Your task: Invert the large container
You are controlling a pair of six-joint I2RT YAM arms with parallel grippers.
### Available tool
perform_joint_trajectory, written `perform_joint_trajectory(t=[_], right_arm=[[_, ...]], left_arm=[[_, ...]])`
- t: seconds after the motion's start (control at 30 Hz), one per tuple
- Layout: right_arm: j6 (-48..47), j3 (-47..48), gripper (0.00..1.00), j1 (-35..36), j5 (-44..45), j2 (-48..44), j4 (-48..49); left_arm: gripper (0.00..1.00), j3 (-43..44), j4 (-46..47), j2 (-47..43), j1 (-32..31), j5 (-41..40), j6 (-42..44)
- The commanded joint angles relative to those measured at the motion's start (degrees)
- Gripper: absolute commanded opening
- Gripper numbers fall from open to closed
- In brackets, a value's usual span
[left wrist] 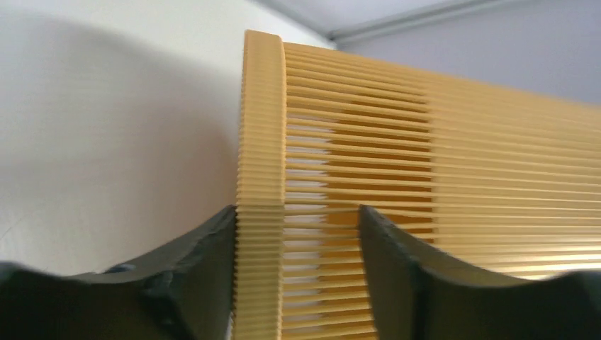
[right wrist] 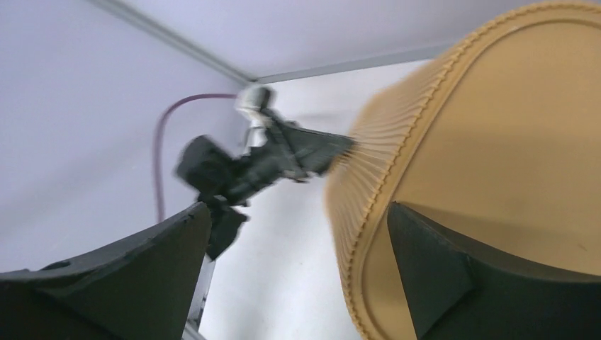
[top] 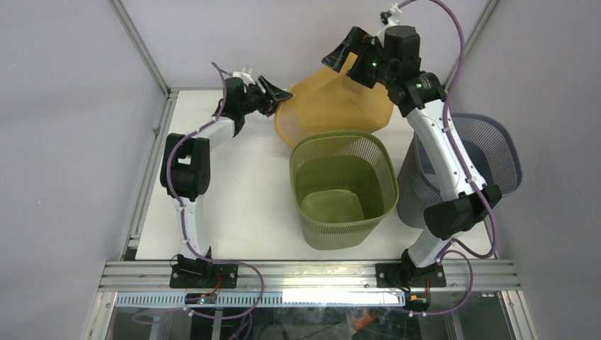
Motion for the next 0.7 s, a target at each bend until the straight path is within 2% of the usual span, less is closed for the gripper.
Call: perform_joint_trajectory(t=[0.0,0.13,0.23,0.4,0.53,0.6,0.67], right_arm=[[2.1,1.6,1.00,4.5,-9.4,2.0,7.7],[1.9,1.2,0.99,4.9,-9.4,3.8,7.5],[2.0,0.6,1.00,5.1,-9.4,5.0,7.2],[-0.3,6.3,0.99,5.1,-6.7,7.3,0.7],[-5.8,13.9,0.99,5.0,2.9,5.7,-7.6],[-8.3,13.1,0.99,4.0,10.0,2.6,-9.7],[-9.6,7.9,0.99,1.1,14.4,-1.7,-9.6]], left_arm=[[0.67,1.5,-12.2,2.2,-7.2,5.5,13.2],[0.87,3.1,-16.7,2.0,-6.9,3.5,17.1],[0.93,4.2,-19.7,1.2,-5.9,1.7,19.6],[0.95,4.8,-22.1,-1.8,-2.3,0.7,21.0],[0.96,5.6,-24.4,-5.9,0.5,-0.2,22.9],[0.96,6.2,-26.0,-8.4,1.5,-1.0,24.3],[0.97,6.8,-27.4,-11.1,1.9,-1.8,26.0]])
